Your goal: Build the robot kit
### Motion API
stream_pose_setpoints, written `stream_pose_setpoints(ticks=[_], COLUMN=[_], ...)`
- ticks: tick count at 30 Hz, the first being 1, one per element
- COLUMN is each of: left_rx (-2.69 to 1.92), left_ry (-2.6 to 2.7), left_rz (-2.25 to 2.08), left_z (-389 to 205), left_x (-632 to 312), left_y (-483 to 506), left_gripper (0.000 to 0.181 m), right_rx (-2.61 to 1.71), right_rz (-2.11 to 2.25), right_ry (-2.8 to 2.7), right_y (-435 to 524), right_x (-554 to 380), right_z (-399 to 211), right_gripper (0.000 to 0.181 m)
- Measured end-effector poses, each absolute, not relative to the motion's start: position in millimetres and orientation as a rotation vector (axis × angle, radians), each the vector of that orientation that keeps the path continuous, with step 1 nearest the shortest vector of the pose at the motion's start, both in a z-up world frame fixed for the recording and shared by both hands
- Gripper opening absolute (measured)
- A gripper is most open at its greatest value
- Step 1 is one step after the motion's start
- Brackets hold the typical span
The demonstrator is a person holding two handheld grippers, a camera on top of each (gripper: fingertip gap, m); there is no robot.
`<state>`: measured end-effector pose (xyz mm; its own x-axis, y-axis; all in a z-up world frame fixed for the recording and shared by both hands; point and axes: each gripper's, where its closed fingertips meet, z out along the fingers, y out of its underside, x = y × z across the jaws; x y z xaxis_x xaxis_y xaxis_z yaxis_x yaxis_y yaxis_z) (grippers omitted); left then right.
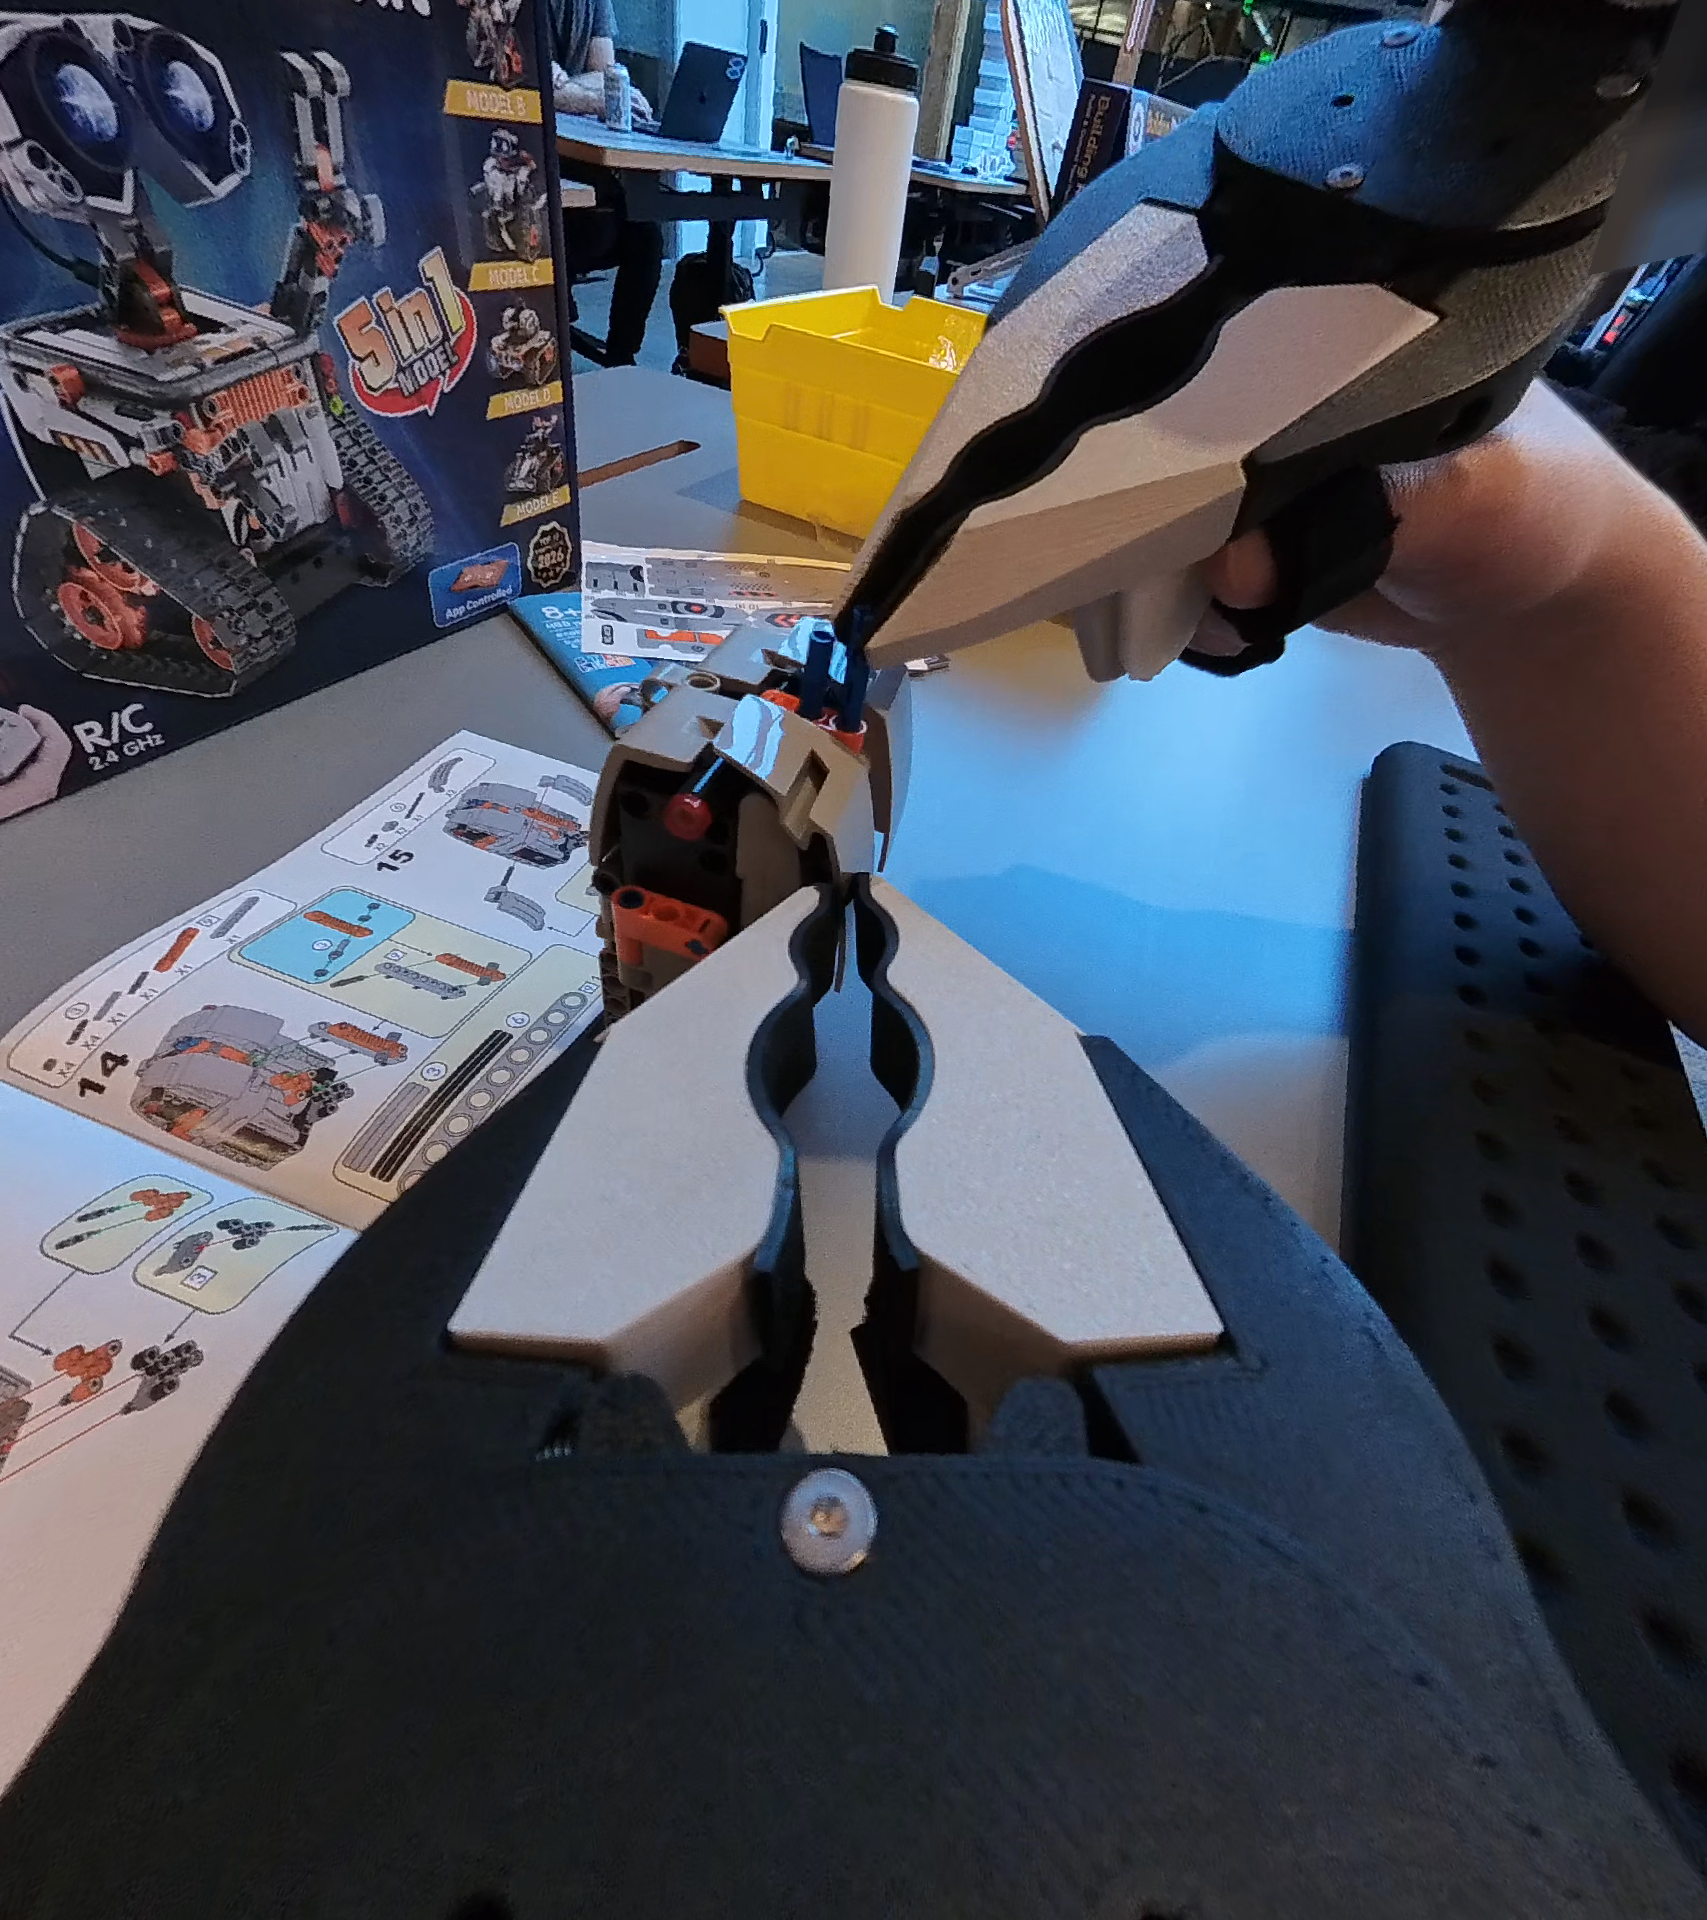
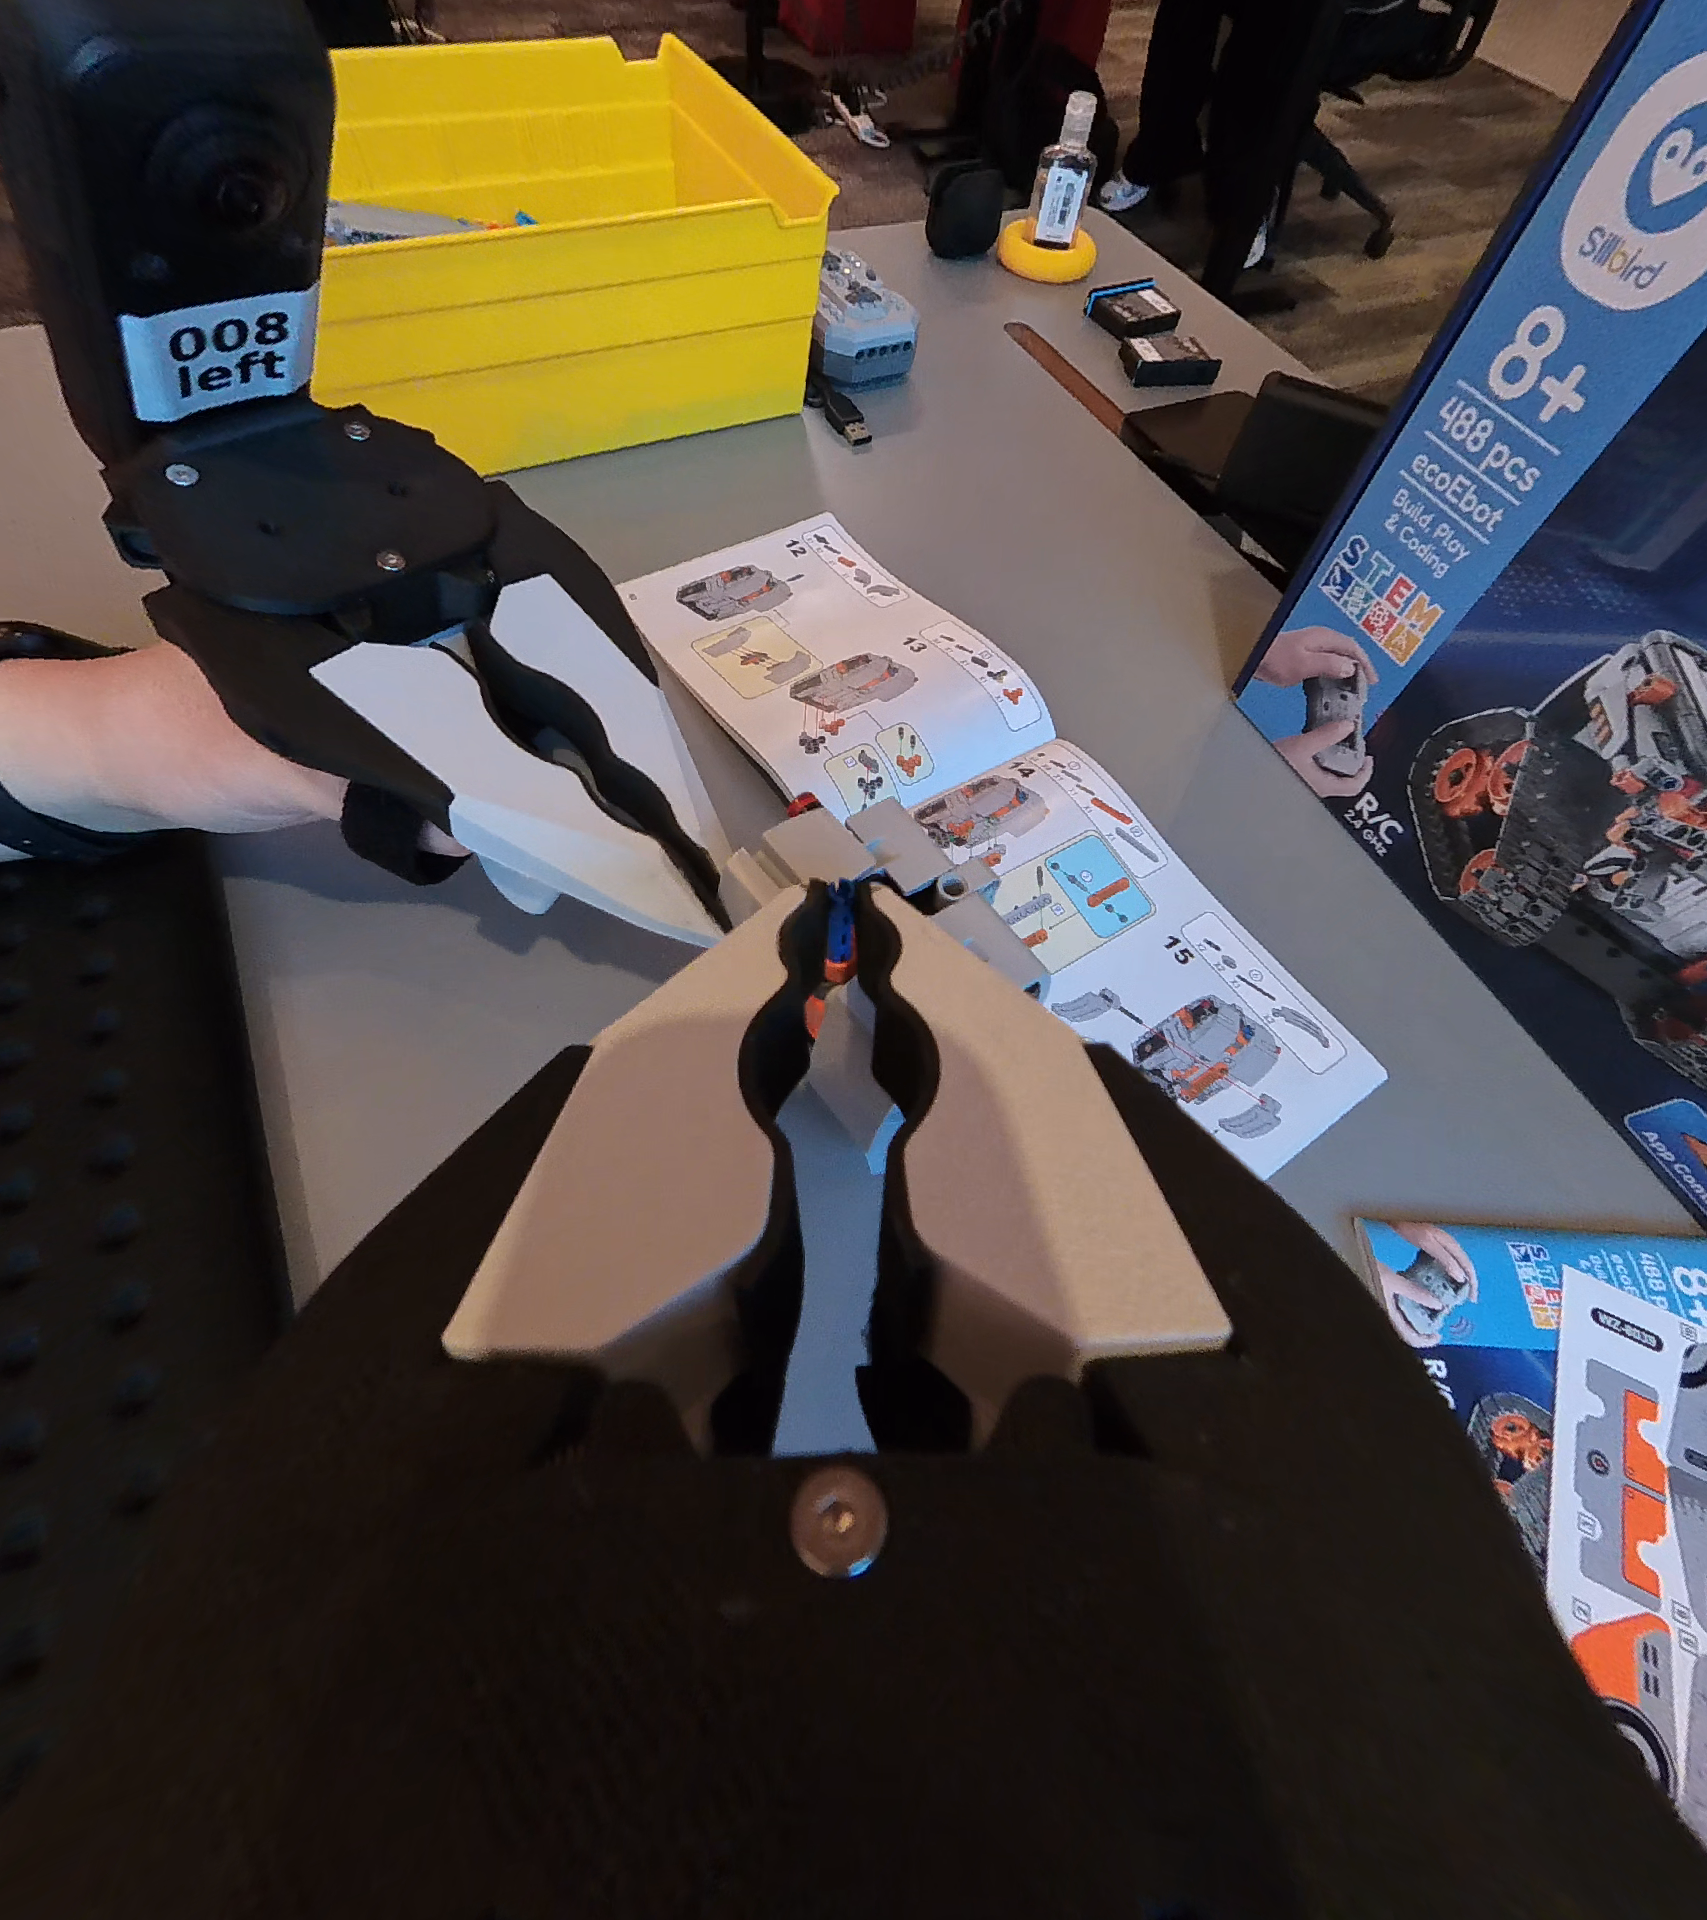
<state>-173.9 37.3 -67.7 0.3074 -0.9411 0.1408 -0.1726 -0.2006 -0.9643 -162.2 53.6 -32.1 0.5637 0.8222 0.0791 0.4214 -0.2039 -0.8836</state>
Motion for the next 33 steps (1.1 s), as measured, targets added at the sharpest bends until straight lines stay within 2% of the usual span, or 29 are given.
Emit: stream_pose_setpoints(ticks=[7,14,20,26,29,33], left_rx=[-1.624,-1.747,-2.054,-2.295,-2.450,-2.358], left_ry=[1.032,0.869,0.664,0.725,0.837,0.842], left_rz=[-1.089,-1.529,-1.826,-1.783,-1.692,-1.505], left_z=[-67,-61,-96,-126,-143,-131], left_x=[-172,-179,-194,-196,-200,-213], left_y=[33,-3,-35,-32,-35,-19], left_gripper=[0.000,0.000,0.000,0.000,0.028,0.033], right_rx=[-1.807,-1.772,-1.726,-1.705,-1.694,-1.678], right_rz=[0.593,0.661,0.687,0.701,0.682,0.684], right_ry=[-0.976,-0.952,-0.942,-0.938,-0.963,-0.980], right_y=[54,53,54,54,53,53], right_x=[-160,-159,-159,-159,-160,-161], right_z=[-32,-31,-31,-31,-31,-30], right_gripper=[0.003,0.002,0.003,0.003,0.003,0.002])
